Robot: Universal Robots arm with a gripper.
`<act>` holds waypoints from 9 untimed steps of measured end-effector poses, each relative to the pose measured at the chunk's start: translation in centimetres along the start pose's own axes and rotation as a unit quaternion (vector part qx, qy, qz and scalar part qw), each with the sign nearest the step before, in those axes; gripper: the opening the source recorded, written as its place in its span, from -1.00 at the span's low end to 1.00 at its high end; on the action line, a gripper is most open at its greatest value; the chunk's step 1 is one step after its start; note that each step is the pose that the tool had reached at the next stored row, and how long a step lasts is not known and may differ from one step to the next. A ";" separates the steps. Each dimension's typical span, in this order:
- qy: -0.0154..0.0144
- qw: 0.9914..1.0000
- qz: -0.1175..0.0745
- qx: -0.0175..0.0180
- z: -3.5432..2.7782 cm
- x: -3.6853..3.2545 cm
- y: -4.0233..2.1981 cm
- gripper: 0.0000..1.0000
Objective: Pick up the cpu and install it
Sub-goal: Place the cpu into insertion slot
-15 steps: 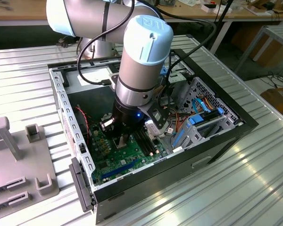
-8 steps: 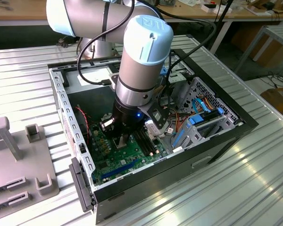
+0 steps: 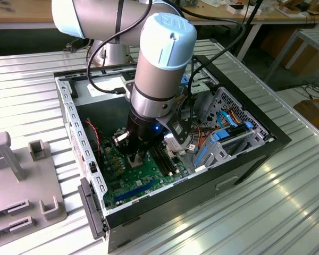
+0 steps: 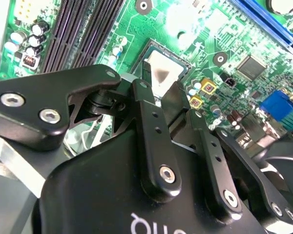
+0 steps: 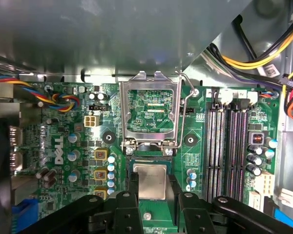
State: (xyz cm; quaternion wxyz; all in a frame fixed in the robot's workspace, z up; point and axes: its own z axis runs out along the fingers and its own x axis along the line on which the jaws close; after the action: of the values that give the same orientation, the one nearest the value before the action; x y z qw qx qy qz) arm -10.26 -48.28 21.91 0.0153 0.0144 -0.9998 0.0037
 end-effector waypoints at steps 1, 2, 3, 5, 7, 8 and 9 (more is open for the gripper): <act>0.000 1.000 0.000 0.000 -0.12 0.00 0.00 -0.28; 0.000 1.000 0.000 0.000 -0.22 0.00 0.00 -0.28; 0.001 1.000 0.000 0.000 -0.28 0.01 0.00 -0.28; 0.001 1.000 0.000 0.000 -0.43 0.01 0.00 -0.28; 0.001 1.000 0.000 0.000 -0.49 0.01 0.00 -0.44; 0.001 1.000 0.000 0.000 -0.52 0.01 0.00 -0.56; 0.002 1.000 0.000 0.000 -0.56 0.01 0.00 -0.69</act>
State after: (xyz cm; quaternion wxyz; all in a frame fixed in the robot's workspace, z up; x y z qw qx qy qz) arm -10.26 -48.28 22.47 0.0169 0.0144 -0.9997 0.0036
